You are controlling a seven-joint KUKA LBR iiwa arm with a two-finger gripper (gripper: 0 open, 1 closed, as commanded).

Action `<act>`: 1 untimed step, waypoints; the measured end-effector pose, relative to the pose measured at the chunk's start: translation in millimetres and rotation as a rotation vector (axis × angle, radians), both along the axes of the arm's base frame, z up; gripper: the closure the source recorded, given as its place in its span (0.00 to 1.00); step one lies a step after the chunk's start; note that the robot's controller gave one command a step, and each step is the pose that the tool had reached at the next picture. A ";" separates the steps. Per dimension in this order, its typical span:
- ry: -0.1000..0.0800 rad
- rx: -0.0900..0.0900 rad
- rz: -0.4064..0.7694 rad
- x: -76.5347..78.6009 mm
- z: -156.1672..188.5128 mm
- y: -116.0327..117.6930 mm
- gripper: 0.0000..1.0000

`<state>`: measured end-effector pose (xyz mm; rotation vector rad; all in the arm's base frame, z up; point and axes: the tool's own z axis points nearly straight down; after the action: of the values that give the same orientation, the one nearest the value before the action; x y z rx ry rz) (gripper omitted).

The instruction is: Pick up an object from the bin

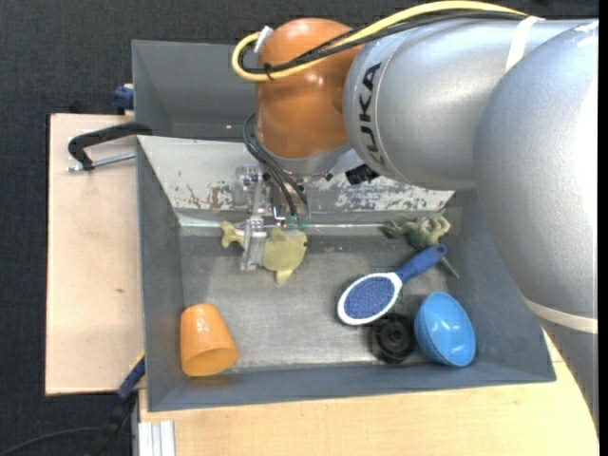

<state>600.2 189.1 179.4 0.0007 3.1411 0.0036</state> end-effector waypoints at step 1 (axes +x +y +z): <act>0.005 -0.004 -0.217 -12.8 -50.1 -69.1 0.00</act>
Offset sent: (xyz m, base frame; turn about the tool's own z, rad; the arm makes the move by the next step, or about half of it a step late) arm -0.0126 -0.0681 -0.0497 0.2169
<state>587.4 120.0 129.2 0.3418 3.1271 -0.0025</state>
